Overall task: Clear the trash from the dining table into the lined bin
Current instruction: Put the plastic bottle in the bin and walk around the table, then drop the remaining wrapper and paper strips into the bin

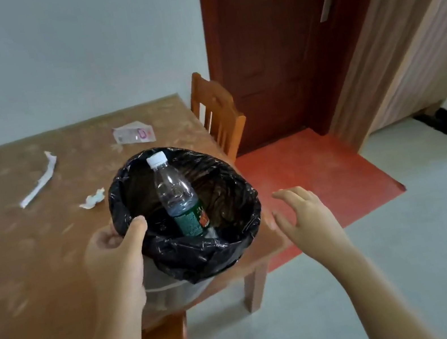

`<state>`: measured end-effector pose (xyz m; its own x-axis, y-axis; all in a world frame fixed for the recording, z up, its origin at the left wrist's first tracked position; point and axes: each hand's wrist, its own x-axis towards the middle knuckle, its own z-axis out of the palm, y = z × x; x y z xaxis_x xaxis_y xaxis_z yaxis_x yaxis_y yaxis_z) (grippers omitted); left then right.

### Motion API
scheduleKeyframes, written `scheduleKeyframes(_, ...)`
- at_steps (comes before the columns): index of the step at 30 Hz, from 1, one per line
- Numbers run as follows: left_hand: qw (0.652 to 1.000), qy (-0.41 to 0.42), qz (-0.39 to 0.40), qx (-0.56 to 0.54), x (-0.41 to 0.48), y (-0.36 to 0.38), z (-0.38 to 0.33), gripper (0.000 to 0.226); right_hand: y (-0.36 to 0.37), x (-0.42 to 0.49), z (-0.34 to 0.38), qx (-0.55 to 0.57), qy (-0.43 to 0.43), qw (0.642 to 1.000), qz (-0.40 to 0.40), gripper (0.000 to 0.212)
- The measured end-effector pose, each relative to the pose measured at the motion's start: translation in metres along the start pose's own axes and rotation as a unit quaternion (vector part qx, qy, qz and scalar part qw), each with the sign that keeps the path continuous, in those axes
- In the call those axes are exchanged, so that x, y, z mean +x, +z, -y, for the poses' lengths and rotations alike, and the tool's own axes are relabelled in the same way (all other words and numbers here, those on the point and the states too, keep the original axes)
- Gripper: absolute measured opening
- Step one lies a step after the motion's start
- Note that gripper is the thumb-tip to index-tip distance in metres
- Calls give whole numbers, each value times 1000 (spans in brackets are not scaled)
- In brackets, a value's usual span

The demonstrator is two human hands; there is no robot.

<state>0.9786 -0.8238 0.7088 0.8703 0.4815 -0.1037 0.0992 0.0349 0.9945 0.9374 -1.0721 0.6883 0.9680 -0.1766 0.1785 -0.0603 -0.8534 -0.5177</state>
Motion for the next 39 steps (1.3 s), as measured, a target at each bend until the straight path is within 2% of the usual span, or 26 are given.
scheduleKeyframes(8,989,-34,-129,-67,72,-31,-2,18,71,104,49,20,-101,990,95,34)
scheduleKeyframes(15,952,-62,-285,-87,94,-52,1,24,130,178,72,47,-162,969,179,35)
scheduleKeyframes(21,912,-52,-406,-9,92,-47,4,26,191,246,93,47,-237,938,249,38)
scheduleKeyframes(24,899,-44,-435,22,95,-45,4,25,220,271,92,33,-264,928,259,40)
scheduleKeyframes(30,878,-35,-473,67,92,-43,13,34,269,290,77,-17,-258,911,321,48)
scheduleKeyframes(34,880,-31,-468,70,91,-42,16,36,285,289,64,-36,-228,911,343,50)
scheduleKeyframes(39,888,-39,-457,23,92,-43,15,28,296,280,55,-28,-219,911,349,42)
